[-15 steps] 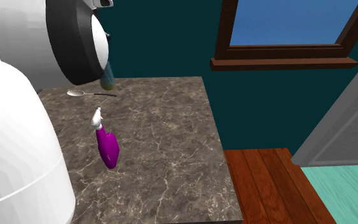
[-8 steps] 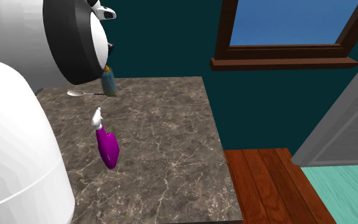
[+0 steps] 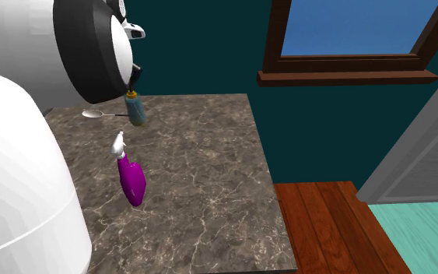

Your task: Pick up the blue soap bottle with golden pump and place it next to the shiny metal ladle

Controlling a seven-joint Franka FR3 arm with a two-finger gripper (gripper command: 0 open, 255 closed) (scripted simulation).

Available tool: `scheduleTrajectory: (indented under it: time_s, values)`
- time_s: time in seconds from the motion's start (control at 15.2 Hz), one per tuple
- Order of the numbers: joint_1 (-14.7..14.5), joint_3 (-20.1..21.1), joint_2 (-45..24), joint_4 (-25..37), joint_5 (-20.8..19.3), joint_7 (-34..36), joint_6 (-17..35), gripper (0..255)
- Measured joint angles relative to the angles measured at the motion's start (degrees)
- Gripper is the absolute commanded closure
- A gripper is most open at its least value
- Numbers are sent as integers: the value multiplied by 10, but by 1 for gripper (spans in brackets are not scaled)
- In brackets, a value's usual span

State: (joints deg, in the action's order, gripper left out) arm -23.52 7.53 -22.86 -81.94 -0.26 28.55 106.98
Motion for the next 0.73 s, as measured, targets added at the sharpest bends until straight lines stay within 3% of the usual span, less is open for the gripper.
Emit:
scheduleTrajectory:
  time_s: [0.73]
  values:
    - [1, -1, -13, -66, -1, -2, 79, 255]
